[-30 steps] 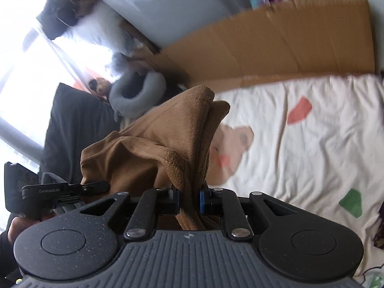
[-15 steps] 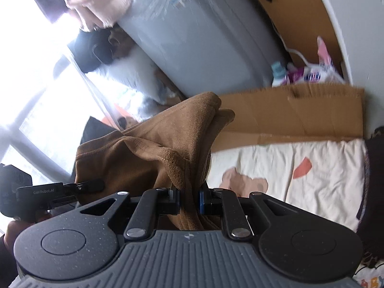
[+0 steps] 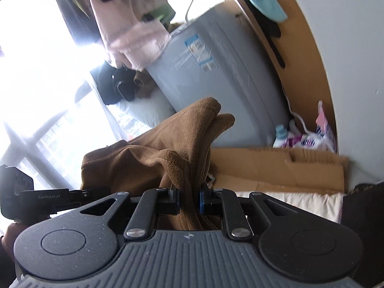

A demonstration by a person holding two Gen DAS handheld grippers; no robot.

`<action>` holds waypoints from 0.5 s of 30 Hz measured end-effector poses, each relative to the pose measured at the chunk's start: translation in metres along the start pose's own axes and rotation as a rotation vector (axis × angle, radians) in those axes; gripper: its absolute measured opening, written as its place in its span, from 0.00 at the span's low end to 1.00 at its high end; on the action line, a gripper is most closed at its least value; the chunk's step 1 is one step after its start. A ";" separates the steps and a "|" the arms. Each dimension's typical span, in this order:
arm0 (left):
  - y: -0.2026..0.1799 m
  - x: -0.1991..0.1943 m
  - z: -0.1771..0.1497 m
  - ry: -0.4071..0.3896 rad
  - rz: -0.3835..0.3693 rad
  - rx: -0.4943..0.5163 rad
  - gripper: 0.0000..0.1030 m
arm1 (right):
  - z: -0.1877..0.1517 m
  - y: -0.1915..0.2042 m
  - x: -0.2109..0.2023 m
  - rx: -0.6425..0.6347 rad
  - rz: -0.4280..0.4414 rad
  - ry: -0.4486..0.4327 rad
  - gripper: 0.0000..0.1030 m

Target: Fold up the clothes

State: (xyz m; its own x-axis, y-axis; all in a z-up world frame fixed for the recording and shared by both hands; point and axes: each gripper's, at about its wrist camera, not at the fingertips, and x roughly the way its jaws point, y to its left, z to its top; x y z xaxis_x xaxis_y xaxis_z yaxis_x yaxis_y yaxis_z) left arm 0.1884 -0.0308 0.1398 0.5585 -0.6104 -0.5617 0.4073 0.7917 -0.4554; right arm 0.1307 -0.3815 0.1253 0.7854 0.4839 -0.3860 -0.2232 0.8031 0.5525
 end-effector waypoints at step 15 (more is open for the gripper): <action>-0.073 0.002 -0.002 0.000 -0.057 0.056 0.05 | 0.022 -0.008 -0.102 -0.011 -0.051 -0.078 0.13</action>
State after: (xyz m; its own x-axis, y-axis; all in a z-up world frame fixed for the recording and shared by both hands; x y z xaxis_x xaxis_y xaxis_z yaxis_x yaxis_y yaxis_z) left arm 0.1583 -0.0897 0.1708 0.5332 -0.6544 -0.5361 0.4777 0.7560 -0.4475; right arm 0.0651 -0.4448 0.1760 0.8385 0.4142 -0.3539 -0.1883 0.8299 0.5252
